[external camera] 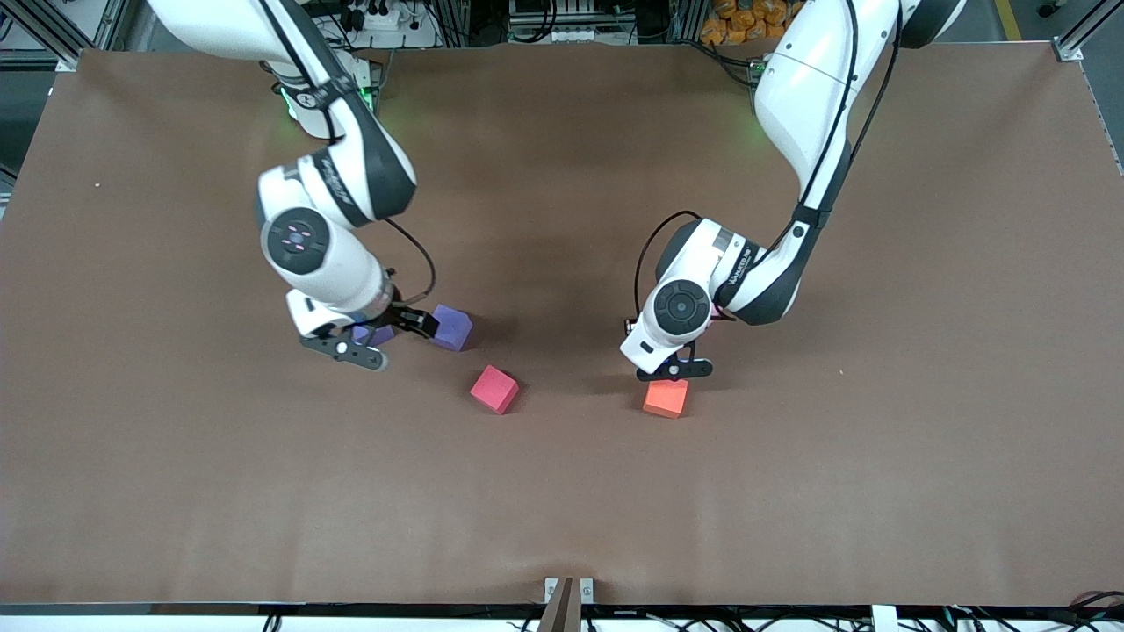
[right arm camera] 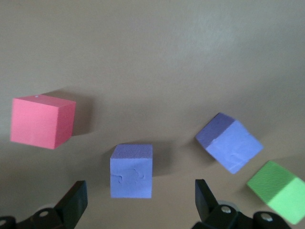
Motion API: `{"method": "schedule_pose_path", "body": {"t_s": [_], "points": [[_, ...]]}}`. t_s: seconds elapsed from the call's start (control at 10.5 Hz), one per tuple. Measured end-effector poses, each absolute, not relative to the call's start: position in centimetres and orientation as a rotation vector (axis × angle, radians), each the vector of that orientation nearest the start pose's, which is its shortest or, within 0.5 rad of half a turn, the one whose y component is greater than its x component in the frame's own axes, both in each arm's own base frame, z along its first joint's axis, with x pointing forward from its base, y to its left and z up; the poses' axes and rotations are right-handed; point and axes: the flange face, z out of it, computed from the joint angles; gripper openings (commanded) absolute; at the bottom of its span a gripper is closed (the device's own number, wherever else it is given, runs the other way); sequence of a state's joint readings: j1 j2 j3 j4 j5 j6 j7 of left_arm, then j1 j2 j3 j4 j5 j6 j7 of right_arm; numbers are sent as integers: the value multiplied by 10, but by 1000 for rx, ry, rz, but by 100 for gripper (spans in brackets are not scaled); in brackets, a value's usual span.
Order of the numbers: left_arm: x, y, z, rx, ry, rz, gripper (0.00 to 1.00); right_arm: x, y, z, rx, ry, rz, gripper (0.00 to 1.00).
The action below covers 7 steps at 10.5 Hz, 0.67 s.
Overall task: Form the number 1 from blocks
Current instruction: 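Grasp a purple cube with the right gripper, then carry the pink cube to the table middle and release it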
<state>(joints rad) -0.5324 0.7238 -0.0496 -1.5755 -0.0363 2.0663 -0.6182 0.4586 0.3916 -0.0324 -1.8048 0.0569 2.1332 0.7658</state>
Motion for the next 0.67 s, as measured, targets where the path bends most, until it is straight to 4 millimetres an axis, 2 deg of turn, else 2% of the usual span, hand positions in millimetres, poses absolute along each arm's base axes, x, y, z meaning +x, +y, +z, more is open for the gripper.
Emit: {"method": "schedule_pose_path", "body": {"t_s": [0.29, 0.48, 0.67], "points": [[554, -383, 202, -3033, -79, 360, 0, 573, 283, 282, -3105, 637, 153, 100], [528, -416, 210, -3017, -102, 375, 0, 571, 290, 263, -3112, 639, 161, 100], [488, -464, 218, -3024, -143, 407, 0, 570, 293, 250, -3116, 633, 162, 100]]}}
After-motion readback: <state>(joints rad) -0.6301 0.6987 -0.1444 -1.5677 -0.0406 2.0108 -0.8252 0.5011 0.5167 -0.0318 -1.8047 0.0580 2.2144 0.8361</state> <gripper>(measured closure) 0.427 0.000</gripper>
